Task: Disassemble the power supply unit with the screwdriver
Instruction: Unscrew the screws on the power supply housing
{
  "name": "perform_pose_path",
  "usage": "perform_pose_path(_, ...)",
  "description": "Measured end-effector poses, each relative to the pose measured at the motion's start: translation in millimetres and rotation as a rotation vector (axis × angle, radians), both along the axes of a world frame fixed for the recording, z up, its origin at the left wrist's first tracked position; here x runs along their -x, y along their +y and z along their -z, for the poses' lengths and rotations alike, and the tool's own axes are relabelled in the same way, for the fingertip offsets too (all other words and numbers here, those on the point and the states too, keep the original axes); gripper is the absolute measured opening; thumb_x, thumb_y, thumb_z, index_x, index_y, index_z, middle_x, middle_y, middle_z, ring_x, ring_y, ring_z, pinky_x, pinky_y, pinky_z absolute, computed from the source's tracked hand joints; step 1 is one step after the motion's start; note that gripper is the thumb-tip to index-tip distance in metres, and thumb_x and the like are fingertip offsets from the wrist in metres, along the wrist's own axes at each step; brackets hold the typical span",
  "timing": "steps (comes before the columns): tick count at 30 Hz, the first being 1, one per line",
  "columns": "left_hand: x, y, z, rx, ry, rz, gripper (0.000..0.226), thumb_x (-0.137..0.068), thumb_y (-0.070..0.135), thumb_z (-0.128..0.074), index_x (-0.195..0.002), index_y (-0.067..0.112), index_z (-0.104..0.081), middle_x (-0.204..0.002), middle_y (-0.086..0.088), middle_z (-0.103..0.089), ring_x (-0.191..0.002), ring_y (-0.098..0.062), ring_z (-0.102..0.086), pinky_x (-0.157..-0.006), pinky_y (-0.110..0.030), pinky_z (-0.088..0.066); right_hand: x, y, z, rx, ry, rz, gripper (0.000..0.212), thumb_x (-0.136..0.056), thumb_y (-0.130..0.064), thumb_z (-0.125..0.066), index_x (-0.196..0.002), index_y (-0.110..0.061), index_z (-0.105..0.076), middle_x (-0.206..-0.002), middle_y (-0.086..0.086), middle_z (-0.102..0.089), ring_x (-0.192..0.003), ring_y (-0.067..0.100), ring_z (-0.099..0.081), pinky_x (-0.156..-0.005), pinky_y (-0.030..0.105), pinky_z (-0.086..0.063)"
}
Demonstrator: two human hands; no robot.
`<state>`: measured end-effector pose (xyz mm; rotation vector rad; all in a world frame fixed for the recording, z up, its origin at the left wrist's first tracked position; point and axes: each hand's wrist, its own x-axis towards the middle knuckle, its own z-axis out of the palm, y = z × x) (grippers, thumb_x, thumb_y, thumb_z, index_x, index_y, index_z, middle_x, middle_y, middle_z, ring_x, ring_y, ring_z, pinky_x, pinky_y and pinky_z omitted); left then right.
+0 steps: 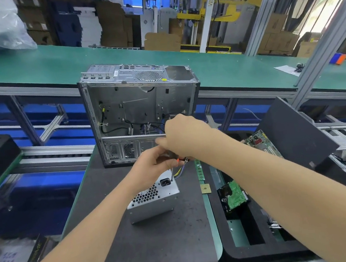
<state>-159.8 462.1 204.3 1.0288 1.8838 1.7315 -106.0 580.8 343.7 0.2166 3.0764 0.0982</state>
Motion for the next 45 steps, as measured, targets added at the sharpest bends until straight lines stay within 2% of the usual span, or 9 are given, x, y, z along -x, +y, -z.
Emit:
perform_pose_path(5, 1.5, -1.6, 0.5, -0.002, -0.014, 0.022, 0.026, -0.103, 0.0, -0.062, -0.123, 0.015, -0.067, -0.117, -0.002, -0.078, -0.115, -0.025, -0.075, -0.107, -0.045, -0.055, -5.1, 11.2, -17.0, -0.014, -0.117, -0.333, 0.013, -0.088, -0.024, -0.067, -0.093, -0.017, -0.058, -0.08, -0.004, -0.052, -0.082, 0.026, -0.06, -0.057, 0.033, -0.043)
perform_pose_path(12, 1.4, -0.2, 4.3, 0.065, -0.004, 0.009, 0.017, -0.101, 0.008, -0.068, -0.112, -0.005, -0.067, -0.111, -0.006, -0.081, -0.114, -0.021, -0.075, -0.11, -0.051, -0.052, -8.1, 12.8, -14.3, -0.059, -0.211, -0.542, 0.016, -0.078, -0.003, -0.07, -0.092, -0.012, -0.071, -0.106, 0.005, -0.059, -0.077, -0.004, -0.032, -0.058, 0.016, -0.03)
perform_pose_path(18, 0.6, -1.1, 2.6, 0.095, 0.061, -0.002, 0.013, -0.1, 0.017, -0.071, -0.112, 0.016, -0.075, -0.109, 0.004, -0.081, -0.112, -0.014, -0.075, -0.107, -0.046, -0.054, -9.1, 11.2, -11.7, -0.018, -0.152, -0.476, 0.026, -0.08, -0.03, -0.074, -0.102, -0.021, -0.062, -0.1, -0.004, -0.05, -0.096, 0.017, -0.053, -0.07, 0.036, -0.049)
perform_pose_path(23, -3.6, 0.6, -1.3, 0.03, -0.006, 0.034, 0.014, -0.095, 0.026, -0.072, -0.103, 0.035, -0.077, -0.109, -0.002, -0.08, -0.11, -0.021, -0.076, -0.105, -0.042, -0.056, -8.3, -0.7, -0.3, -0.238, 0.207, -0.07, 0.073, -0.089, -0.085, -0.032, -0.067, -0.016, -0.046, -0.065, -0.001, -0.043, -0.055, 0.022, -0.044, -0.051, 0.031, -0.029)
perform_pose_path(28, -3.2, 2.6, 1.1, -0.021, -0.03, 0.049, 0.029, -0.086, 0.044, -0.075, -0.113, 0.032, -0.074, -0.116, -0.006, -0.077, -0.113, -0.023, -0.074, -0.103, -0.035, -0.056, -3.0, 4.3, -0.5, 0.021, -0.003, -0.048, 0.049, -0.099, -0.052, -0.053, -0.067, -0.018, -0.04, -0.067, 0.001, -0.046, -0.052, 0.018, -0.046, -0.047, 0.028, -0.033)
perform_pose_path(33, 2.4, -0.5, 5.2, -0.007, -0.027, 0.046, 0.021, -0.101, 0.012, -0.069, -0.121, 0.016, -0.069, -0.118, -0.003, -0.077, -0.114, -0.022, -0.075, -0.103, -0.032, -0.056, -5.3, 10.5, -17.3, -0.041, -0.125, -0.321, 0.015, -0.086, -0.027, -0.068, -0.094, -0.017, -0.06, -0.085, -0.002, -0.057, -0.084, 0.025, -0.061, -0.058, 0.032, -0.046)
perform_pose_path(38, 1.5, -1.6, 0.0, 0.037, -0.021, 0.032, 0.031, -0.093, 0.033, -0.075, -0.113, 0.01, -0.072, -0.111, 0.001, -0.081, -0.115, -0.017, -0.074, -0.108, -0.043, -0.053, -7.7, 13.1, -20.7, -0.084, -0.212, -0.556, 0.02, -0.083, -0.005, -0.07, -0.1, -0.015, -0.068, -0.105, 0.001, -0.059, -0.094, 0.016, -0.047, -0.067, 0.028, -0.041)
perform_pose_path(42, 2.9, -0.1, 3.8, 0.068, 0.017, 0.015, 0.016, -0.099, 0.018, -0.073, -0.111, 0.008, -0.073, -0.108, 0.001, -0.082, -0.113, -0.017, -0.075, -0.11, -0.052, -0.051, -7.5, 11.9, -14.6, -0.063, -0.203, -0.533, 0.02, -0.08, -0.008, -0.072, -0.098, -0.014, -0.069, -0.106, 0.003, -0.058, -0.095, 0.016, -0.046, -0.073, 0.032, -0.045)
perform_pose_path(45, -1.1, 1.1, -1.2, 0.073, 0.041, -0.001, 0.024, -0.093, 0.036, -0.074, -0.111, 0.019, -0.074, -0.106, 0.004, -0.082, -0.111, -0.015, -0.075, -0.108, -0.052, -0.052, -8.5, 13.2, -16.0, -0.013, -0.177, -0.446, 0.03, -0.08, -0.037, -0.074, -0.103, -0.022, -0.061, -0.1, -0.004, -0.053, -0.094, 0.017, -0.052, -0.072, 0.037, -0.05)
